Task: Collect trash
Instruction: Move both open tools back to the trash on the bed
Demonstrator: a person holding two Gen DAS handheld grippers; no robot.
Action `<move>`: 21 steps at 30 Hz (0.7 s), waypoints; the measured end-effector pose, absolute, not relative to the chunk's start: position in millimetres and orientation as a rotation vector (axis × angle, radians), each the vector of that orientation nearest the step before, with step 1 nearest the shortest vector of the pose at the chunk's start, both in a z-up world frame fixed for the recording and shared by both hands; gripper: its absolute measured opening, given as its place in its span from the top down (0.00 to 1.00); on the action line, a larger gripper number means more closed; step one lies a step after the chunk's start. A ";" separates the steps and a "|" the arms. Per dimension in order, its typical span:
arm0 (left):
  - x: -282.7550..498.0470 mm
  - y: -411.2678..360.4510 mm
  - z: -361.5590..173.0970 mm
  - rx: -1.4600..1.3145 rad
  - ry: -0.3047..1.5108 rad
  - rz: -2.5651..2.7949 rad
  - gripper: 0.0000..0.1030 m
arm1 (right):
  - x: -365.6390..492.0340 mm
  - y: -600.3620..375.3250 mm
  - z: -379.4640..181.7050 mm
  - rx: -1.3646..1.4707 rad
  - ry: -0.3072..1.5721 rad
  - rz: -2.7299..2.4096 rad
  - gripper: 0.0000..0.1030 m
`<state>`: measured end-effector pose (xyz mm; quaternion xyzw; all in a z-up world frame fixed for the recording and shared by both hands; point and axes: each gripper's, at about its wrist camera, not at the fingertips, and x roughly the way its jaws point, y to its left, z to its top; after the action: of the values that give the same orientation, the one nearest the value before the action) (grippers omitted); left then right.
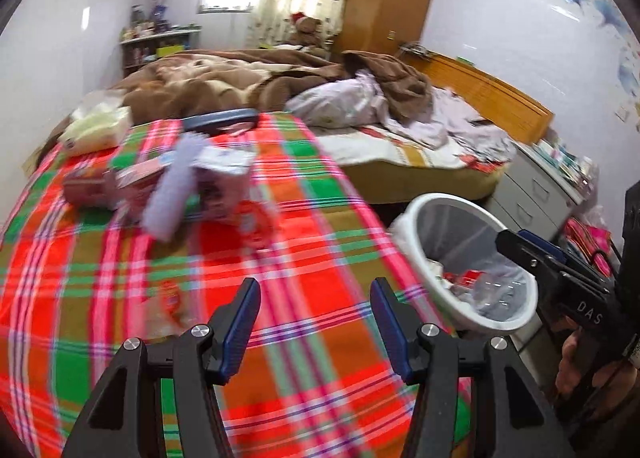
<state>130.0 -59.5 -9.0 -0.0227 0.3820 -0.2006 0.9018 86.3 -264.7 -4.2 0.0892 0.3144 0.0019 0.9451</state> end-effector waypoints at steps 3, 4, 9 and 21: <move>132.0 -35.3 -12.0 -0.074 0.791 -0.367 0.45 | 90.3 -251.8 -4.4 0.161 0.637 0.027 0.40; 133.2 -30.5 -13.3 -0.080 0.792 -0.356 0.45 | 91.6 -248.4 -4.6 0.155 0.636 0.032 0.40; 136.5 -1.3 -18.1 -0.103 0.799 -0.307 0.45 | 99.4 -230.5 -6.3 0.139 0.639 0.071 0.40; 149.9 35.5 -35.4 -0.122 0.832 -0.251 0.36 | 134.7 -188.7 -16.3 0.096 0.683 0.171 0.39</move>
<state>149.9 35.5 -35.4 -0.0593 0.4030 -0.1217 0.9051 134.7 -188.7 -16.3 0.0468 0.3345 0.0837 0.9375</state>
